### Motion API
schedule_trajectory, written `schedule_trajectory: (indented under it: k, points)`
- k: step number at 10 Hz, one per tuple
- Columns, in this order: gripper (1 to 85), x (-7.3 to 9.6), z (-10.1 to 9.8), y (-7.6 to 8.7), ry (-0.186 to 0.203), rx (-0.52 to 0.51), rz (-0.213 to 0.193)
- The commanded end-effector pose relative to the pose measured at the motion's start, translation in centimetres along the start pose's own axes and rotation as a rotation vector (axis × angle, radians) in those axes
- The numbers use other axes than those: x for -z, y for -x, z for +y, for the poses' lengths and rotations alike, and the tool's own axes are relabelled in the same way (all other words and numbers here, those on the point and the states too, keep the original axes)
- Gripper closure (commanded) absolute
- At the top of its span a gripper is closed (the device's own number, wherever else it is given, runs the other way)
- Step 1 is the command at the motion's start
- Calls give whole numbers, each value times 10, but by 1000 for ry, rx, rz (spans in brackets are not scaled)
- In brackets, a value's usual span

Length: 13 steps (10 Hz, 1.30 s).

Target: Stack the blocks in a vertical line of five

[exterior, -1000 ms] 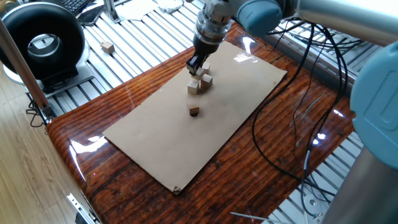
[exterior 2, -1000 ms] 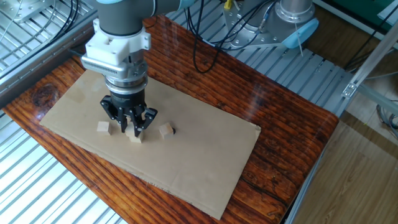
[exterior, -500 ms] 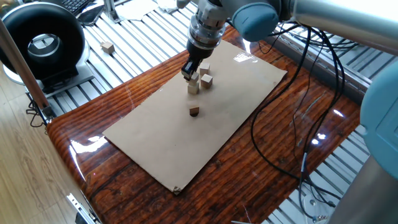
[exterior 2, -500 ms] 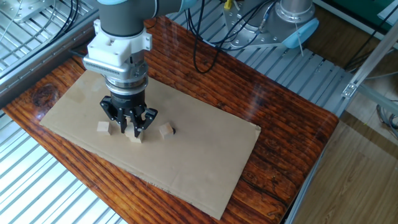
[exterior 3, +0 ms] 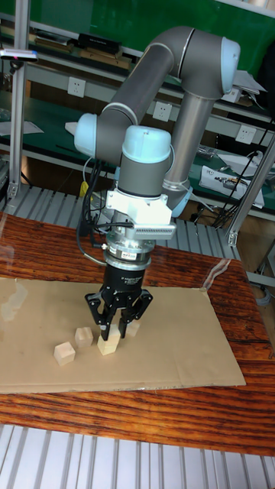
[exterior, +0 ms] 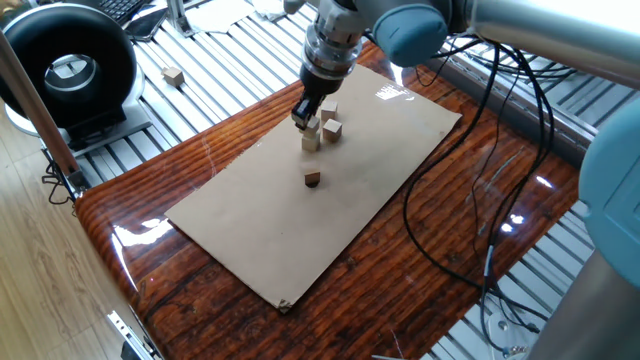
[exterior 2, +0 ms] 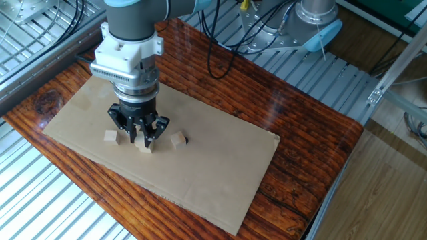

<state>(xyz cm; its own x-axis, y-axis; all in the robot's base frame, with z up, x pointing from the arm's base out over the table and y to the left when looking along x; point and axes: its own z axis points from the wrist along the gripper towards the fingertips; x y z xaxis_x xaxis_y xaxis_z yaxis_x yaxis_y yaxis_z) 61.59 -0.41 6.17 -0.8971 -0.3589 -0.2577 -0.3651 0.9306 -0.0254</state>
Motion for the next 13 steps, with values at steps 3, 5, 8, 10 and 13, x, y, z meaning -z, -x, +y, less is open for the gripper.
schedule_trajectory:
  k: [3,5,8,10,13]
  points:
    - [647,-1,7,2,36,-1,-16]
    - [237,0,15,6,66,16,-32]
    - [230,3,2,3,18,41,-23]
    - [230,20,-5,-5,-12,55,6]
    - [393,27,13,12,43,-11,-22]
